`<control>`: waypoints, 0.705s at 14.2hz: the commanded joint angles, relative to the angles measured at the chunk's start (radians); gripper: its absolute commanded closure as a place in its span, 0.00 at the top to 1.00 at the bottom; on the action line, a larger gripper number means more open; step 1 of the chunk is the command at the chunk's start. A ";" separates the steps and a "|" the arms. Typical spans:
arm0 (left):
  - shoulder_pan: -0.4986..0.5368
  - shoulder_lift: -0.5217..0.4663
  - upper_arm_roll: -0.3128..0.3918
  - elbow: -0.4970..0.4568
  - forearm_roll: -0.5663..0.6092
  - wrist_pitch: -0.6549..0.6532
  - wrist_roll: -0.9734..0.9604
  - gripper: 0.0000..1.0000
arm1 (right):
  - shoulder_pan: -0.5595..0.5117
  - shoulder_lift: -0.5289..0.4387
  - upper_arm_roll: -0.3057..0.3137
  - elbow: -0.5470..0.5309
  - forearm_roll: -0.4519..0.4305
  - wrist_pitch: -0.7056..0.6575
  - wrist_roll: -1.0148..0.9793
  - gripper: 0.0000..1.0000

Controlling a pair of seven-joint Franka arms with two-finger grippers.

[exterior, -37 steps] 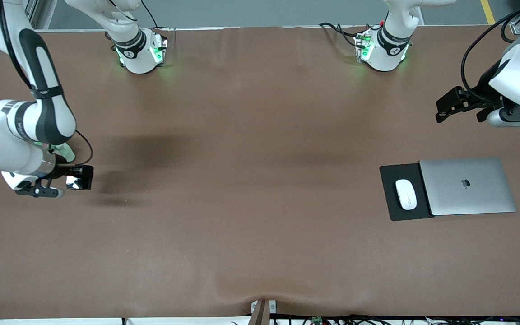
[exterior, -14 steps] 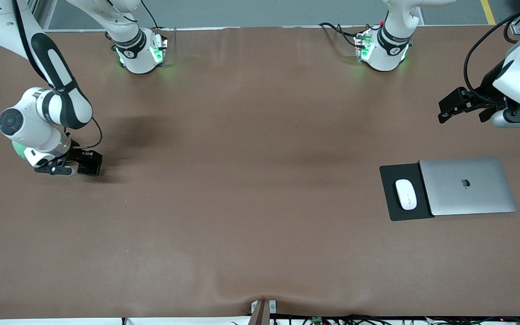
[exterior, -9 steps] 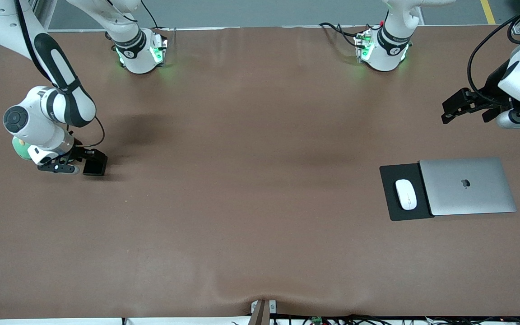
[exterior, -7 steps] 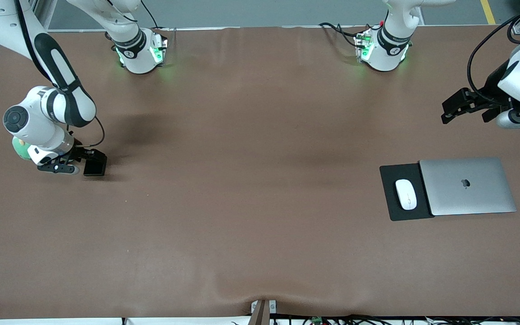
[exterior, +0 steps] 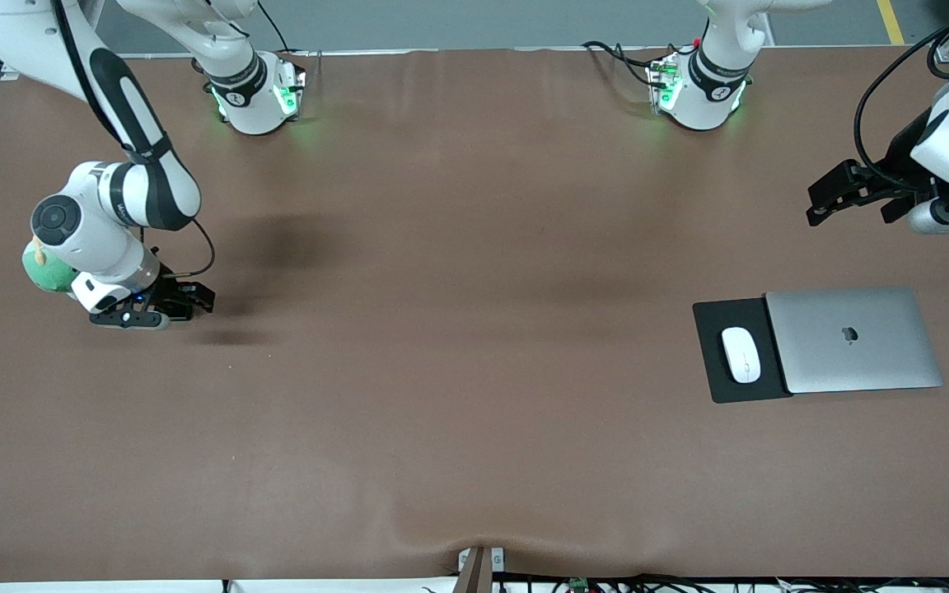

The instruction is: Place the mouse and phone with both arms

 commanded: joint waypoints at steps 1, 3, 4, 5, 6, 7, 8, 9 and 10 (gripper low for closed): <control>0.008 0.003 -0.005 0.014 0.006 -0.008 0.008 1.00 | 0.001 -0.026 -0.001 0.184 0.002 -0.245 0.006 1.00; 0.010 0.001 -0.003 0.016 0.006 -0.008 0.015 1.00 | -0.002 -0.023 -0.001 0.315 0.002 -0.392 0.032 1.00; 0.010 0.003 -0.003 0.014 0.005 -0.008 0.028 1.00 | -0.002 -0.023 -0.001 0.372 0.002 -0.440 0.032 1.00; 0.010 0.003 -0.002 0.014 0.004 -0.008 0.028 1.00 | -0.002 -0.024 -0.001 0.419 0.001 -0.475 0.032 1.00; 0.010 0.003 -0.002 0.013 0.006 -0.008 0.028 1.00 | 0.000 -0.028 -0.002 0.461 -0.004 -0.500 0.032 1.00; 0.008 0.003 -0.002 0.011 0.008 -0.008 0.028 1.00 | -0.002 -0.028 -0.001 0.508 -0.005 -0.532 0.032 1.00; 0.008 0.001 -0.002 0.007 0.017 -0.009 0.028 1.00 | 0.000 -0.025 -0.002 0.576 -0.007 -0.587 0.035 1.00; 0.007 -0.002 -0.006 0.000 0.032 -0.009 0.031 1.00 | -0.002 -0.020 -0.002 0.654 -0.009 -0.662 0.035 1.00; 0.006 -0.005 -0.011 -0.003 0.038 -0.009 0.038 1.00 | -0.006 -0.018 -0.002 0.730 -0.009 -0.745 0.035 1.00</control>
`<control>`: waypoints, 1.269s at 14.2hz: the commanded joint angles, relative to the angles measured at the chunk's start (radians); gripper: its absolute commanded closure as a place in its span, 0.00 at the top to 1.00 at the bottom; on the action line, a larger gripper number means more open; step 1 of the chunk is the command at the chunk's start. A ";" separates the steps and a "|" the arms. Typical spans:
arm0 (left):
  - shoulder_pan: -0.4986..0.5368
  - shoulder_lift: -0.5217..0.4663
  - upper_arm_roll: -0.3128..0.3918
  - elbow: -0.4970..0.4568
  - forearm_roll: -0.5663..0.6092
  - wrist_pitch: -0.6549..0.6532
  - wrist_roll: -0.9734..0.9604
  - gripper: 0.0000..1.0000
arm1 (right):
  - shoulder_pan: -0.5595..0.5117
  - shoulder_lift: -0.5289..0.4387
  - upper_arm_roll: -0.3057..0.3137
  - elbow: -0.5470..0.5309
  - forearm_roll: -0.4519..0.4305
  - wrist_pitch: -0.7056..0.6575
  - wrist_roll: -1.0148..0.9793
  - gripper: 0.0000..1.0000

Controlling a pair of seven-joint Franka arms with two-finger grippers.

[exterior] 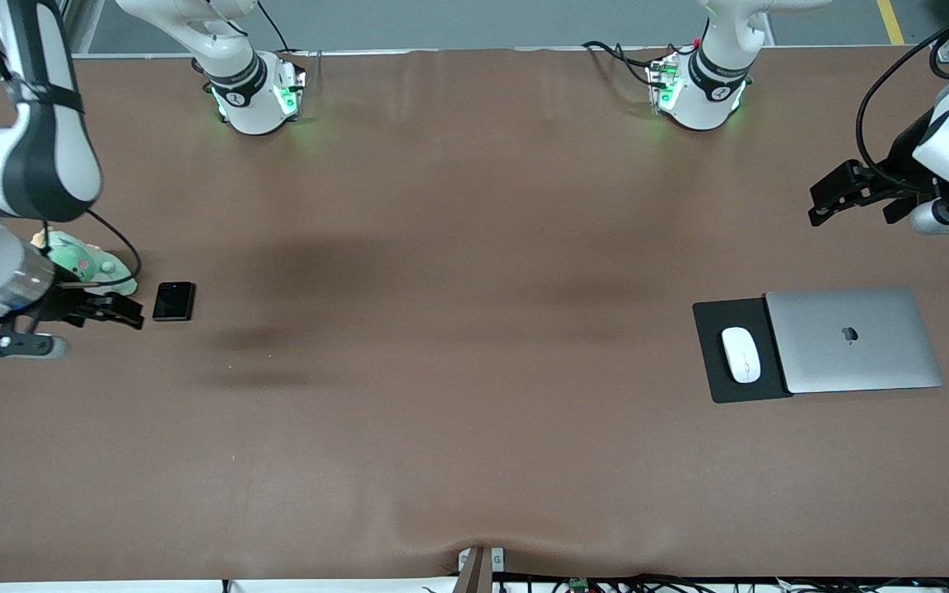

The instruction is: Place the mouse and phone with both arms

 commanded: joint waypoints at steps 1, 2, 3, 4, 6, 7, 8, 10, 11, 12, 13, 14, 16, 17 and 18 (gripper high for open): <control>0.004 -0.013 -0.011 -0.007 0.028 -0.014 0.025 1.00 | -0.016 0.020 0.003 0.209 -0.006 -0.194 0.020 1.00; 0.004 -0.034 -0.011 -0.036 0.028 -0.012 0.025 1.00 | -0.019 0.020 0.001 0.251 -0.004 -0.241 0.018 1.00; 0.004 -0.060 -0.013 -0.073 0.028 -0.011 0.025 1.00 | -0.024 0.017 0.001 0.287 -0.003 -0.289 0.018 1.00; 0.006 -0.082 -0.013 -0.104 0.026 -0.003 0.025 1.00 | -0.025 0.017 0.000 0.330 -0.004 -0.347 0.017 1.00; 0.006 -0.088 -0.013 -0.113 0.020 0.001 0.025 1.00 | -0.028 0.014 -0.005 0.400 -0.004 -0.454 0.014 1.00; 0.003 -0.088 -0.014 -0.113 0.018 0.003 0.022 1.00 | -0.045 0.012 -0.003 0.415 0.002 -0.485 0.009 1.00; 0.001 -0.085 -0.014 -0.109 0.017 0.005 0.022 1.00 | -0.054 0.009 0.000 0.417 0.002 -0.492 0.017 1.00; -0.003 -0.079 -0.014 -0.103 0.017 0.005 0.021 1.00 | -0.045 0.009 0.005 0.417 -0.006 -0.484 0.020 1.00; -0.003 -0.077 -0.014 -0.103 0.017 0.005 0.021 1.00 | -0.048 0.009 0.003 0.417 -0.009 -0.483 0.015 1.00; -0.005 -0.076 -0.014 -0.101 0.017 0.005 0.021 1.00 | -0.057 0.009 0.001 0.417 -0.004 -0.484 0.011 1.00; -0.005 -0.074 -0.014 -0.100 0.017 0.005 0.021 1.00 | -0.051 0.008 0.003 0.417 -0.007 -0.487 0.014 1.00; -0.005 -0.074 -0.014 -0.098 0.017 0.005 0.021 1.00 | -0.044 0.008 0.005 0.415 -0.010 -0.487 0.017 1.00; -0.005 -0.065 -0.014 -0.084 0.017 0.005 0.021 1.00 | -0.030 0.009 0.008 0.415 -0.041 -0.484 0.018 1.00; -0.005 -0.062 -0.014 -0.080 0.017 0.005 0.021 1.00 | -0.030 0.008 0.008 0.415 -0.041 -0.486 0.018 1.00; -0.005 -0.061 -0.014 -0.074 0.017 0.005 0.021 1.00 | -0.030 0.009 0.008 0.415 -0.041 -0.484 0.018 1.00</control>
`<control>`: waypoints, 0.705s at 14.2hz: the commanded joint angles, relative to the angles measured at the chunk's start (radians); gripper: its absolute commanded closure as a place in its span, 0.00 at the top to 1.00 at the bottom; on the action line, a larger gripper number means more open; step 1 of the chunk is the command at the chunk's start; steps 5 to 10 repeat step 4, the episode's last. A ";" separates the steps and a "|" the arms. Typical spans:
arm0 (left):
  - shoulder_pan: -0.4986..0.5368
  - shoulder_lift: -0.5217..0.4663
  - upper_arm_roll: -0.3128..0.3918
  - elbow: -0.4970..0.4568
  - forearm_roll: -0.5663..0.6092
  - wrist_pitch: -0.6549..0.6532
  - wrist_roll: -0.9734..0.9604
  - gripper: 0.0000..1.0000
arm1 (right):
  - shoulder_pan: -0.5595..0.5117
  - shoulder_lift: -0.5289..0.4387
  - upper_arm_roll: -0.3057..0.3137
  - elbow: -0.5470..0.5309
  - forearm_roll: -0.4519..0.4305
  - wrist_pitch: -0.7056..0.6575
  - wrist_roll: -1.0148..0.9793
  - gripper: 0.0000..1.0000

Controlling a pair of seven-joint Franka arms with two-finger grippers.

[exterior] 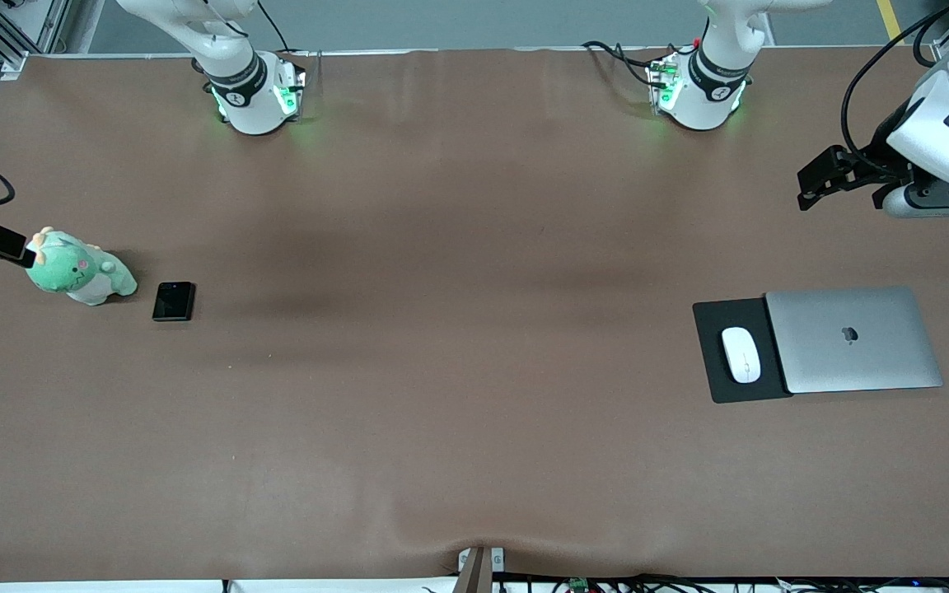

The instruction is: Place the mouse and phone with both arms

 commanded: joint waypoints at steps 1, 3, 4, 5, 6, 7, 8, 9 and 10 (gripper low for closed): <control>0.000 0.001 -0.004 0.012 0.011 0.005 0.014 1.00 | 0.002 0.009 0.006 0.022 -0.019 -0.015 0.016 1.00; 0.000 0.004 -0.004 0.013 0.011 0.005 0.014 1.00 | 0.002 0.009 0.006 0.022 -0.019 -0.018 0.016 1.00; 0.000 0.004 -0.004 0.013 0.010 0.005 0.014 1.00 | 0.002 0.007 0.006 0.022 -0.019 -0.017 0.016 1.00; 0.000 0.004 -0.004 0.013 0.010 0.005 0.014 1.00 | 0.002 0.007 0.006 0.022 -0.019 -0.017 0.016 1.00; 0.000 0.004 -0.004 0.013 0.010 0.005 0.014 1.00 | 0.002 0.007 0.006 0.022 -0.019 -0.017 0.016 1.00; 0.000 0.004 -0.004 0.013 0.010 0.005 0.014 1.00 | 0.002 0.007 0.006 0.022 -0.019 -0.017 0.016 1.00; 0.000 0.004 -0.004 0.013 0.010 0.005 0.014 1.00 | 0.002 0.007 0.006 0.022 -0.019 -0.017 0.016 1.00; 0.000 0.004 -0.004 0.013 0.010 0.005 0.014 1.00 | 0.002 0.007 0.006 0.022 -0.019 -0.017 0.016 1.00; 0.000 0.004 -0.004 0.013 0.010 0.005 0.014 1.00 | 0.002 0.007 0.006 0.022 -0.019 -0.017 0.016 1.00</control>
